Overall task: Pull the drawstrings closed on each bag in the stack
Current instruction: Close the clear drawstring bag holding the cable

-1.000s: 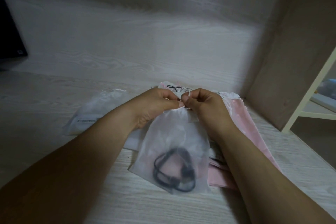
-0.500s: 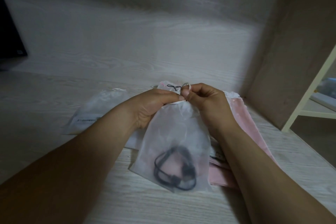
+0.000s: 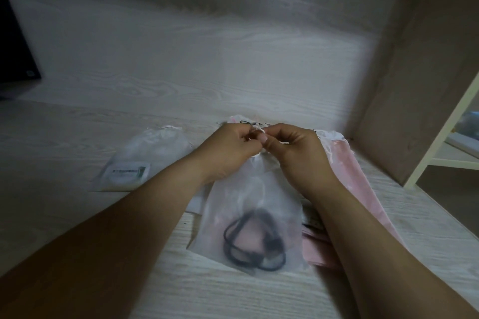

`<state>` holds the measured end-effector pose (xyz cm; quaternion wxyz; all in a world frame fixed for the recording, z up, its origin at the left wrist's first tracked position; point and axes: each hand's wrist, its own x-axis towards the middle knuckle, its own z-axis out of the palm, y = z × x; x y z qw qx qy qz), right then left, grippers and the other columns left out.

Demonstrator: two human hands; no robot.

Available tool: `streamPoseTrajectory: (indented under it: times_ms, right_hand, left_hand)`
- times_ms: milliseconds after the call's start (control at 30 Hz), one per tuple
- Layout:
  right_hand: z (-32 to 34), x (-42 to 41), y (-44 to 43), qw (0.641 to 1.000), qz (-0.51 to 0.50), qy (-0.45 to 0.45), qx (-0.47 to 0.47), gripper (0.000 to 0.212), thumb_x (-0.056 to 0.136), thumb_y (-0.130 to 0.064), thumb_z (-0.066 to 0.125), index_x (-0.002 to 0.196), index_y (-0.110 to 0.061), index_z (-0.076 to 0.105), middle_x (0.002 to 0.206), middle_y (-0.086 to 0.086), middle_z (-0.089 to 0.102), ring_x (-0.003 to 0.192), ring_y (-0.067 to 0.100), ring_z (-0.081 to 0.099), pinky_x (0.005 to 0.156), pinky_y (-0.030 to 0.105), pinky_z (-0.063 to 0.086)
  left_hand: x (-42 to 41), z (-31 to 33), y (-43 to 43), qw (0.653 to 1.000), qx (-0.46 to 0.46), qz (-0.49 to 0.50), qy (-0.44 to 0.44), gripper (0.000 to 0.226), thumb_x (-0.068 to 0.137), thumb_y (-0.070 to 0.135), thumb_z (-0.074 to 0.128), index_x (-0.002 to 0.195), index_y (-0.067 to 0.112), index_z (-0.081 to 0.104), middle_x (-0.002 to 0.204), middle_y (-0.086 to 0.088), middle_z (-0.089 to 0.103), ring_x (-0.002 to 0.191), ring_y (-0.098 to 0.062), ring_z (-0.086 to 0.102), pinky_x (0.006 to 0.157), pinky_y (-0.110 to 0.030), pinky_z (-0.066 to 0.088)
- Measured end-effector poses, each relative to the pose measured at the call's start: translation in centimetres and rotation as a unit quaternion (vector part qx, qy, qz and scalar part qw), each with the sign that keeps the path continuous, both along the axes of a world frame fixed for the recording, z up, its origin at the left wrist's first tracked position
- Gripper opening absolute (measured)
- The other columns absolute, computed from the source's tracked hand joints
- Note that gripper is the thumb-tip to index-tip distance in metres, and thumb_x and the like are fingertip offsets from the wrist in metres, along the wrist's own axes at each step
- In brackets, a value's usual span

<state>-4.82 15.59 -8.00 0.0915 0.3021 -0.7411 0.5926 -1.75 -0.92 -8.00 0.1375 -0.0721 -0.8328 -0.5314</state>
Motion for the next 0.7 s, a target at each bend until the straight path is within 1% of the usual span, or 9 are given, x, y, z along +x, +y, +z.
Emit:
streamPoseTrajectory:
  times_ms: [67, 100, 200, 233, 267, 333, 400, 533, 700]
  right_hand:
    - [0.0, 0.2, -0.1, 1.000, 0.006, 0.001, -0.005, 0.017, 0.097, -0.009, 0.070, 0.090, -0.020, 0.081, 0.089, -0.008, 0.080, 0.085, 0.005, 0.071, 0.082, 0.024, 0.054]
    - [0.0, 0.2, -0.1, 1.000, 0.006, 0.001, -0.009, 0.017, 0.097, -0.009, 0.070, 0.090, -0.020, 0.081, 0.091, -0.006, 0.080, 0.087, 0.006, 0.072, 0.084, 0.025, 0.055]
    - [0.1, 0.2, -0.1, 1.000, 0.001, -0.006, -0.027, 0.011, 0.097, -0.012, 0.071, 0.093, -0.014, 0.081, 0.094, 0.000, 0.081, 0.091, 0.011, 0.073, 0.090, 0.030, 0.055]
    - [0.2, 0.1, 0.0, 0.999, 0.005, -0.019, -0.043, 0.011, 0.097, -0.014, 0.071, 0.093, -0.011, 0.081, 0.095, 0.003, 0.081, 0.091, 0.013, 0.073, 0.091, 0.032, 0.055]
    - [0.1, 0.0, 0.1, 0.997, 0.016, -0.042, -0.065, 0.011, 0.097, -0.014, 0.071, 0.093, -0.009, 0.080, 0.097, 0.008, 0.080, 0.091, 0.016, 0.072, 0.091, 0.034, 0.055]
    - [0.2, -0.1, 0.3, 0.986, 0.052, -0.110, -0.111, 0.011, 0.097, -0.014, 0.071, 0.094, -0.006, 0.078, 0.100, 0.018, 0.078, 0.089, 0.023, 0.071, 0.087, 0.039, 0.056]
    - [0.3, 0.1, 0.4, 0.972, 0.087, -0.171, -0.137, 0.012, 0.096, -0.014, 0.070, 0.096, -0.004, 0.077, 0.094, 0.019, 0.075, 0.085, 0.025, 0.068, 0.080, 0.036, 0.056]
    - [0.5, 0.2, 0.3, 0.946, 0.130, -0.236, -0.182, 0.009, 0.095, -0.010, 0.066, 0.092, -0.006, 0.073, 0.081, 0.007, 0.072, 0.071, 0.018, 0.067, 0.069, 0.028, 0.056]
    - [0.7, 0.3, 0.3, 0.943, 0.144, -0.228, -0.196, 0.009, 0.095, -0.008, 0.063, 0.090, -0.005, 0.070, 0.076, 0.002, 0.072, 0.067, 0.012, 0.069, 0.064, 0.023, 0.057]
  left_hand:
    - [0.0, 0.0, 0.1, 1.000, -0.018, 0.008, 0.011, 0.016, 0.097, 0.023, 0.064, 0.091, 0.019, 0.077, 0.076, 0.001, 0.066, 0.067, -0.004, 0.052, 0.068, -0.022, 0.040]
    - [0.0, 0.1, 0.0, 1.000, -0.020, 0.006, 0.010, 0.016, 0.096, 0.023, 0.064, 0.091, 0.018, 0.078, 0.077, 0.000, 0.069, 0.069, -0.003, 0.054, 0.071, -0.021, 0.041]
    - [0.0, 0.2, -0.9, 0.998, 0.026, -0.048, -0.015, 0.014, 0.091, 0.021, 0.069, 0.097, 0.015, 0.080, 0.102, -0.015, 0.077, 0.092, -0.013, 0.067, 0.095, -0.029, 0.046]
    - [0.1, 0.3, -1.2, 0.996, 0.053, -0.068, -0.022, 0.015, 0.090, 0.020, 0.071, 0.098, 0.010, 0.079, 0.101, -0.015, 0.076, 0.094, -0.015, 0.066, 0.096, -0.032, 0.046]
    - [0.1, 0.3, -1.5, 0.992, 0.082, -0.085, -0.030, 0.016, 0.090, 0.021, 0.073, 0.096, 0.007, 0.077, 0.094, -0.013, 0.072, 0.089, -0.016, 0.063, 0.091, -0.033, 0.046]
    - [0.2, 0.3, -1.6, 0.984, 0.130, -0.115, -0.048, 0.013, 0.094, 0.019, 0.072, 0.084, 0.012, 0.074, 0.082, -0.008, 0.059, 0.075, -0.014, 0.054, 0.075, -0.030, 0.044]
    - [0.3, 0.2, -1.7, 0.976, 0.161, -0.135, -0.061, 0.017, 0.097, 0.017, 0.066, 0.080, 0.016, 0.068, 0.079, -0.006, 0.055, 0.068, -0.012, 0.049, 0.066, -0.027, 0.042]
    - [0.5, 0.2, -1.8, 0.963, 0.199, -0.164, -0.083, 0.013, 0.101, 0.016, 0.057, 0.089, 0.012, 0.061, 0.083, -0.004, 0.060, 0.069, -0.012, 0.055, 0.065, -0.025, 0.048]
    - [0.1, -0.4, -2.2, 0.951, 0.234, -0.179, -0.095, 0.012, 0.101, 0.024, 0.057, 0.098, 0.013, 0.059, 0.092, -0.005, 0.060, 0.076, -0.013, 0.056, 0.073, -0.030, 0.046]
